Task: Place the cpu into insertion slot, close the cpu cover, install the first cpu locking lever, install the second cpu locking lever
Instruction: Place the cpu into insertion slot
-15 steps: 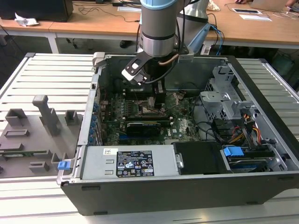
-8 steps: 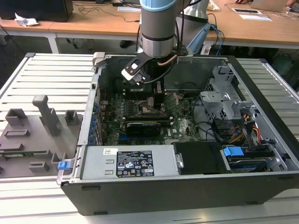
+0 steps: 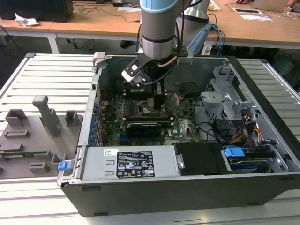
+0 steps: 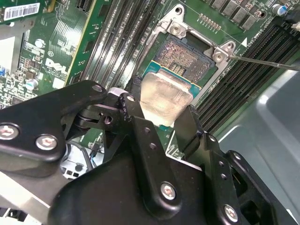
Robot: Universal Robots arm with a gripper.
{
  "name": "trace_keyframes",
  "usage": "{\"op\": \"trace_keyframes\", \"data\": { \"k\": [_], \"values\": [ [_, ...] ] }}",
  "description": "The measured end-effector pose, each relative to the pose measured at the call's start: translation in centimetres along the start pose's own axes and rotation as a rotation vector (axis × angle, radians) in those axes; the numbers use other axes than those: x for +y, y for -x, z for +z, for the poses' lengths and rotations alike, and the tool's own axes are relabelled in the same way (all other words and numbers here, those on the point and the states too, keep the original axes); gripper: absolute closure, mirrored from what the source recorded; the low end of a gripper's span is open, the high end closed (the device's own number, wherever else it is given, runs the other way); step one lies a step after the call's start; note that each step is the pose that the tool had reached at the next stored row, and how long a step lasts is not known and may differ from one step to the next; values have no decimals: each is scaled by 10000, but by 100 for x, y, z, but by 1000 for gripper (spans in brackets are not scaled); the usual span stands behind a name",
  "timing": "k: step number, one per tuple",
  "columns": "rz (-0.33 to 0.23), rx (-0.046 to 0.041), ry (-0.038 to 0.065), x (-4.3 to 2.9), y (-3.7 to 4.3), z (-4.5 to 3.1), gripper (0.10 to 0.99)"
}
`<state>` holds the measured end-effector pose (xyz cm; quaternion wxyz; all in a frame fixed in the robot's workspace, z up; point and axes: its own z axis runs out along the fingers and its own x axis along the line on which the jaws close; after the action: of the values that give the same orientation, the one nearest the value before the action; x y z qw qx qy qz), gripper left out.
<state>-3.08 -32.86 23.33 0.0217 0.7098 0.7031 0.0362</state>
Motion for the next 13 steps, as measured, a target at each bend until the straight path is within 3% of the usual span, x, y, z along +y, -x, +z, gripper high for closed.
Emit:
{"op": "trace_keyframes", "data": {
  "k": [8, 13],
  "values": [
    [1, -1, 0, -16, -16, 39, 557],
    [-1, -2, 35, -71, -24, 60, 557]
  ]
}}
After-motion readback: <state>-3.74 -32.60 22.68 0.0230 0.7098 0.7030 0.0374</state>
